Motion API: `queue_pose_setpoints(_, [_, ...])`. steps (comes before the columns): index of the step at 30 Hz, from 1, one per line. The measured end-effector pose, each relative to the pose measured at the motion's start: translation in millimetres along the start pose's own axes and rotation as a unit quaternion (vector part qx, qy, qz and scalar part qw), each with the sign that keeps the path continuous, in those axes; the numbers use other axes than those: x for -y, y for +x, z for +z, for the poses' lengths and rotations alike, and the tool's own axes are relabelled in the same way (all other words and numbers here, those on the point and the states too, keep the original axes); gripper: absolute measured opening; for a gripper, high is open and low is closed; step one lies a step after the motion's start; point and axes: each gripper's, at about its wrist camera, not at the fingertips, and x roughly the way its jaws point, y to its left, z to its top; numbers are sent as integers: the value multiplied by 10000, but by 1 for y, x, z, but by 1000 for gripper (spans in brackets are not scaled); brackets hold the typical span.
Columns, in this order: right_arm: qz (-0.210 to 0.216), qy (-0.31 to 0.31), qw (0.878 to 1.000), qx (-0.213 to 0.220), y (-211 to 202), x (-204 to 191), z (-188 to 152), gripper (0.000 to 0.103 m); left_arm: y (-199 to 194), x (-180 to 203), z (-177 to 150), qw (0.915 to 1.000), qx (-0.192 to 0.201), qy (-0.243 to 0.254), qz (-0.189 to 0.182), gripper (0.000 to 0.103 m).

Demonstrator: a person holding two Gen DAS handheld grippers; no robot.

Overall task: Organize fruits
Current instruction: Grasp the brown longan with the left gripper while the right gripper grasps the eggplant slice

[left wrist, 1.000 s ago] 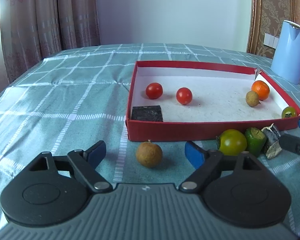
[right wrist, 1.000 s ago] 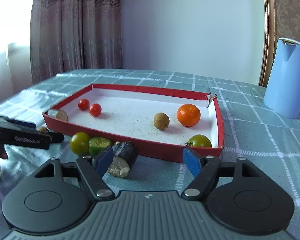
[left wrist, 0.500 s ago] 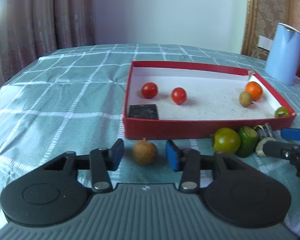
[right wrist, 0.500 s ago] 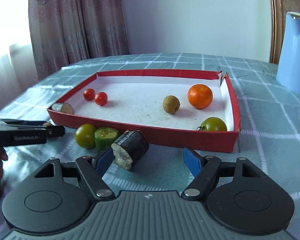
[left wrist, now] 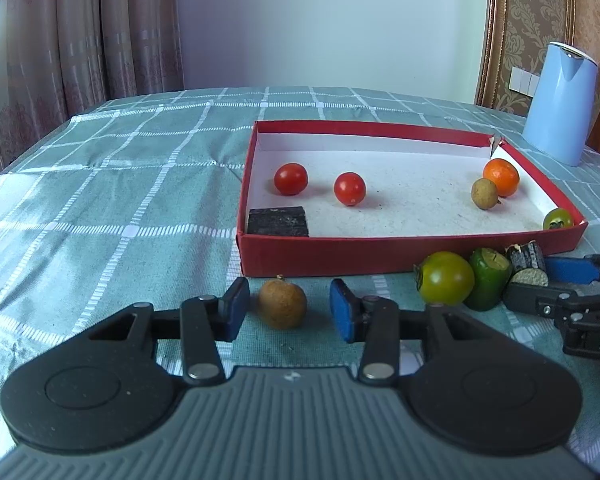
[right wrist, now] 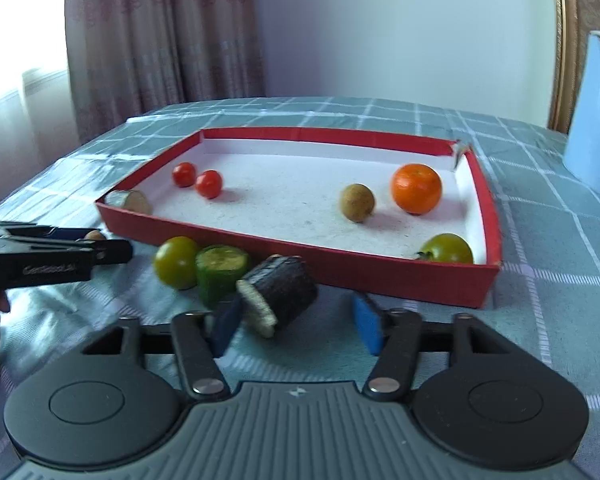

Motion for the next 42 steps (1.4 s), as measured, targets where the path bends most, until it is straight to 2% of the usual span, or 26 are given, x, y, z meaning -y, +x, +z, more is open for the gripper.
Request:
queue_pose_setpoints(1, [-8,-58,10000,-4,0,-2,0,41,0,0,0,10000,-1,10,-2,43])
queue_pose_setpoints(2, [-18,-78,10000,0,0,-2,-1,38,0,1,0,10000,-2,19,5,43])
queue_pose_setpoints(15, [-69,238,9995,220,-13,10,-4,36,1,1,0,10000,1,13,3,43])
queue_pose_setpoints(20, [-39,214,9998,9,-7,9,-4,37,0,1,0,10000,1,23,-7,43])
queue_pose_setpoints(22, [-33,156,9999,45,-8,8,-3,39,1,1,0,10000,-3,29,-8,45])
queue_pose_setpoints(25, [20,94,10000,-11,-3,5,-1,58,1,2,0,10000,-9,48,-31,48])
queue_pose_setpoints(30, [61,89,9999,-6,1,7,2,60,1,2,1,10000,-10,52,-39,48])
queue_pose_setpoints(31, [9,83,10000,2,0,8,2,55,1,1,1,10000,-10,50,-40,48])
queue_pose_setpoints(32, [-61,50,10000,5,0,8,2,41,1,1,1,10000,-9,46,-43,48])
queue_pose_setpoints(42, [-100,-25,9999,39,-5,7,-2,40,-1,-2,0,9999,32,-50,-118,44])
